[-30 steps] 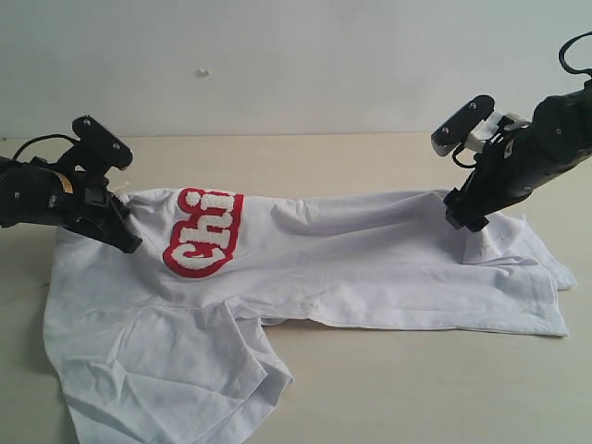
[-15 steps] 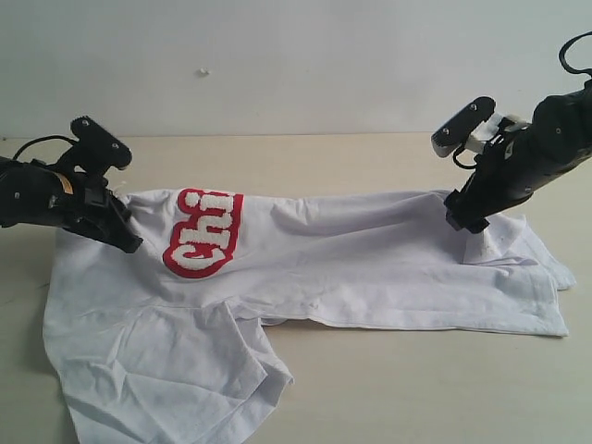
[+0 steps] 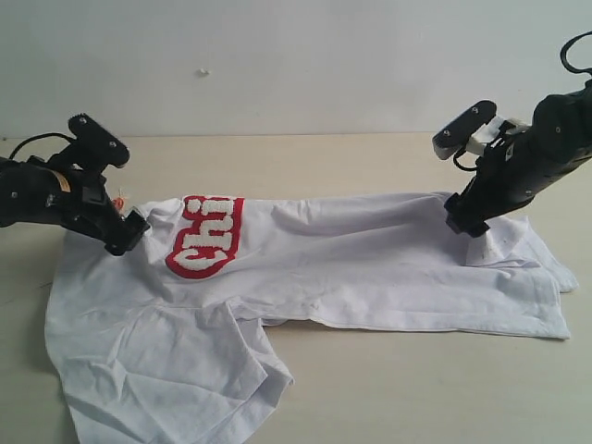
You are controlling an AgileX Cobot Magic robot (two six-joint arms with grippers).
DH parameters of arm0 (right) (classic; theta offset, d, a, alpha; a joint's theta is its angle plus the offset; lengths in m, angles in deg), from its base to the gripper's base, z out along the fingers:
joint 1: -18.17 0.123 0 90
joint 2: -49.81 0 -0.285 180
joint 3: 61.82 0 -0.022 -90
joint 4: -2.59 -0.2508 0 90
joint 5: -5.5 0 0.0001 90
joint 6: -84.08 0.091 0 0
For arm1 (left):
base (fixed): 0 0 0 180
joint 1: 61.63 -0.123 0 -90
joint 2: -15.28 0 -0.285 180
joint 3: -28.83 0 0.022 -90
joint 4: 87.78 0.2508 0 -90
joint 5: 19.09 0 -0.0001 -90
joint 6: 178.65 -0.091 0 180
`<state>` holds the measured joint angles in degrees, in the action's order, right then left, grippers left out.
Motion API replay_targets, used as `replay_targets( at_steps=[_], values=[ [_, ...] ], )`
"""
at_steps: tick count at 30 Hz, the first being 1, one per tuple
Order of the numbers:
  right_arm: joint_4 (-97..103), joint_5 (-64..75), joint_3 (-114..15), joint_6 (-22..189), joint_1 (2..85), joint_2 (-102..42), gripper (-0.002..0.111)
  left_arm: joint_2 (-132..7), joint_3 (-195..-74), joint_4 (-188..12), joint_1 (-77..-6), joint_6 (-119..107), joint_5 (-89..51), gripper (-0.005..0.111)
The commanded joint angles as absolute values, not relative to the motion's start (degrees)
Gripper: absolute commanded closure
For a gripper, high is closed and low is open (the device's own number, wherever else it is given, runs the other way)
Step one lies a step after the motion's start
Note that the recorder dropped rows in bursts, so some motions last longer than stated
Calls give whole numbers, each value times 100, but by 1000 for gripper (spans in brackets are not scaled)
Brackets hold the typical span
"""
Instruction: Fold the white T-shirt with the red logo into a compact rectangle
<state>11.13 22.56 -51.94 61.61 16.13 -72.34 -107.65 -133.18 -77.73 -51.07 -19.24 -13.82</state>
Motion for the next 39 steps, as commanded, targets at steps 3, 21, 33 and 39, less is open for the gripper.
replay_targets(
  at_steps=[3,21,33,39],
  values=[
    [704,2277,-5248,6170,1621,-7237,23,-10779,-13345,-7822,-5522,-1756,-1206,1],
    [3339,2936,-5248,9632,1303,-8104,23,-10779,-13345,-7822,-6346,-1660,-808,1],
    [3326,3036,-5248,9620,1270,-8130,23,-10587,-13345,-7822,-7307,-1660,-440,1],
    [3326,3106,-5248,9620,1270,-8197,23,-10378,-13345,-7799,-7365,-1660,-328,1]
  ],
)
